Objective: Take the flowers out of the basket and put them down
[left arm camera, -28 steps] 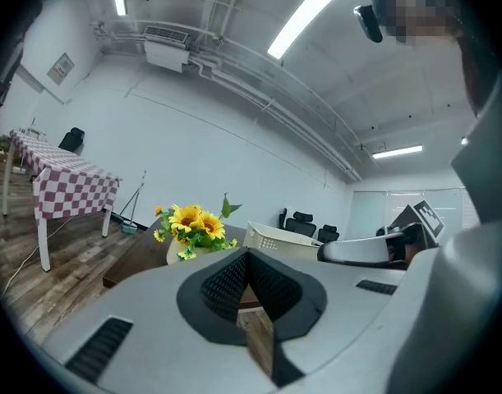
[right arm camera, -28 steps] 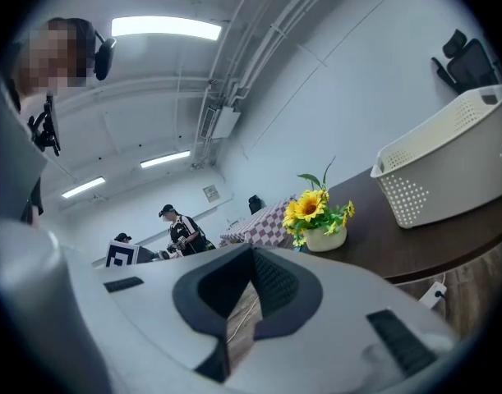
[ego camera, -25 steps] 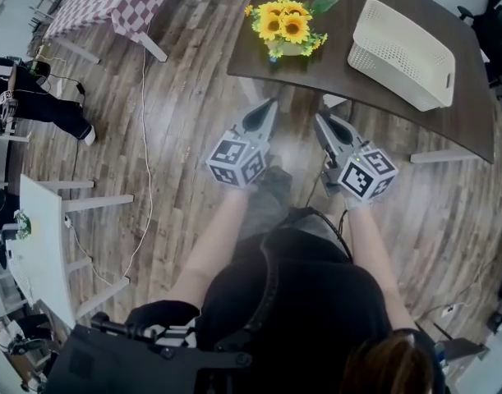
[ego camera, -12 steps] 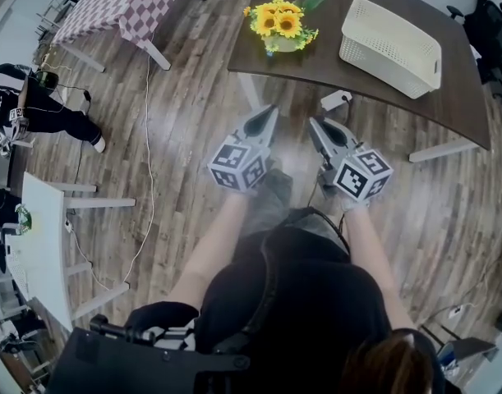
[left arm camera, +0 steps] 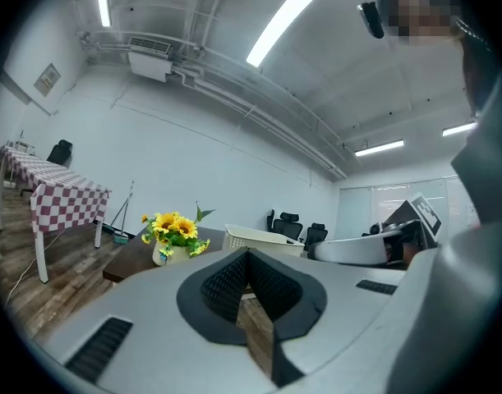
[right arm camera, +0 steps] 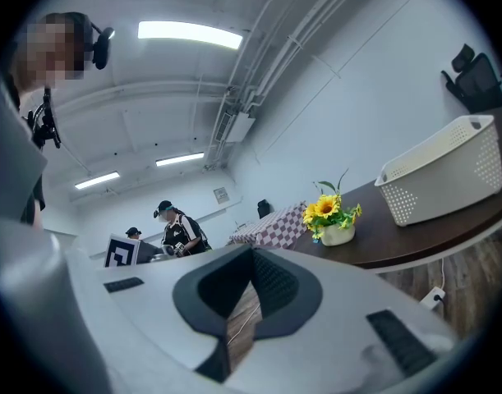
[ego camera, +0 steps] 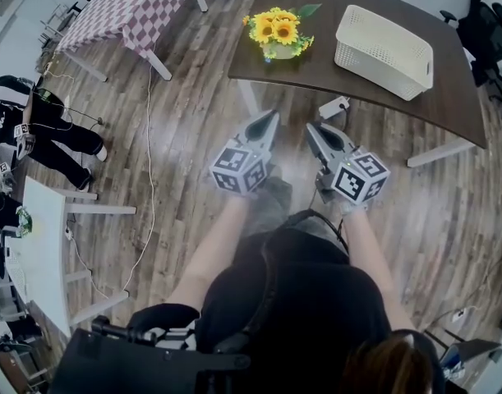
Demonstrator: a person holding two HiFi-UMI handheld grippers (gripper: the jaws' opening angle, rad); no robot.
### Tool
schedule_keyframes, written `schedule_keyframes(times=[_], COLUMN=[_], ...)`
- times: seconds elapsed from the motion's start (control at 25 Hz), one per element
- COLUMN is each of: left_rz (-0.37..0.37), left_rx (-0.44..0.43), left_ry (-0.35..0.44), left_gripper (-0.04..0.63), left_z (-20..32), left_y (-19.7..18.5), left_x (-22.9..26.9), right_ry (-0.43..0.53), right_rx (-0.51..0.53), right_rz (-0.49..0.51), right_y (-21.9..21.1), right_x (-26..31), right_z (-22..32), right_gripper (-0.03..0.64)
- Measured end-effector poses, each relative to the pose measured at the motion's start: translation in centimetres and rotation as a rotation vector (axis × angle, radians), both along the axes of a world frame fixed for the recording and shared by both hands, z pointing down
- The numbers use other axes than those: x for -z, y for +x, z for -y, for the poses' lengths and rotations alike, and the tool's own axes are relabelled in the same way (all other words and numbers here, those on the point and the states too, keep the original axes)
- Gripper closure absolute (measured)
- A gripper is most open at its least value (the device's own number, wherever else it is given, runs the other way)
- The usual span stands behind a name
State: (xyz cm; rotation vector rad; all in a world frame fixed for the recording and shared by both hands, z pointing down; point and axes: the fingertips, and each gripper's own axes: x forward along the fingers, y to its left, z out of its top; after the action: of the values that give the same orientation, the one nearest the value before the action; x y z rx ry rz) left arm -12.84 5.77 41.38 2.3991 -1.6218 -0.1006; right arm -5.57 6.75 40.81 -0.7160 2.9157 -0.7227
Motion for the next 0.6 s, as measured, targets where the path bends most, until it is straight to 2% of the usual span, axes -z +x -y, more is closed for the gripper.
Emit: schedule_keyframes(times=[0.6], left_rz=[0.01], left_rx=[-0.009], left_ry=[-0.046], left_gripper=[0.595], left_z=[-0.6], left_y=[0.3], left_x=[-1.4], right_ry=[-0.037], right_rx=[0.015], right_rz=[-0.022], right_y=[0.2], right_x=[-1.7], right_z=[-0.5], right_gripper=[0.615])
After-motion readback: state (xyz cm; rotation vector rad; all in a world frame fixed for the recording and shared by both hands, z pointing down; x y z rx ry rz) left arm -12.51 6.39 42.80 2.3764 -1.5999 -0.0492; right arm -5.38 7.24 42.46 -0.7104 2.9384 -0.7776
